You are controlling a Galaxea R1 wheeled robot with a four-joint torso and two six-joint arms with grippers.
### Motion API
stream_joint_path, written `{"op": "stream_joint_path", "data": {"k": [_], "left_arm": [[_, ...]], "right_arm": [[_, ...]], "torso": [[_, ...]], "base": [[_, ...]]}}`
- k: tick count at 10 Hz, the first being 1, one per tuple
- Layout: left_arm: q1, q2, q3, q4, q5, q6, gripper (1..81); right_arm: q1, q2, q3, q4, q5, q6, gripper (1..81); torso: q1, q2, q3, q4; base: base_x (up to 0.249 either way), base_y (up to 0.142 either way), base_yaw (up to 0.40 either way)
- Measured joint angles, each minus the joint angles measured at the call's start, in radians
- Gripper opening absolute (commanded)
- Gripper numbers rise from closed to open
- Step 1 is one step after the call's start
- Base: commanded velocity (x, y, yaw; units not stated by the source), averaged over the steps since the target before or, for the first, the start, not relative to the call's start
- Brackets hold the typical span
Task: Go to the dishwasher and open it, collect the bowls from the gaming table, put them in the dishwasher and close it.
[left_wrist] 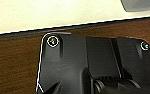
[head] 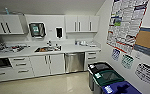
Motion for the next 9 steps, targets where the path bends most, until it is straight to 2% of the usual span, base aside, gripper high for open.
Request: {"op": "stream_joint_path", "data": {"k": [9], "left_arm": [[0.000, -0.008, 0.000, -0.004, 0.000, 0.000, 81.1]], "right_arm": [[0.009, 0.001, 0.000, 0.000, 0.001, 0.000, 81.1]], "torso": [[0.000, 0.000, 0.000, 0.000]], "base": [[0.148, 0.076, 0.000]]}}
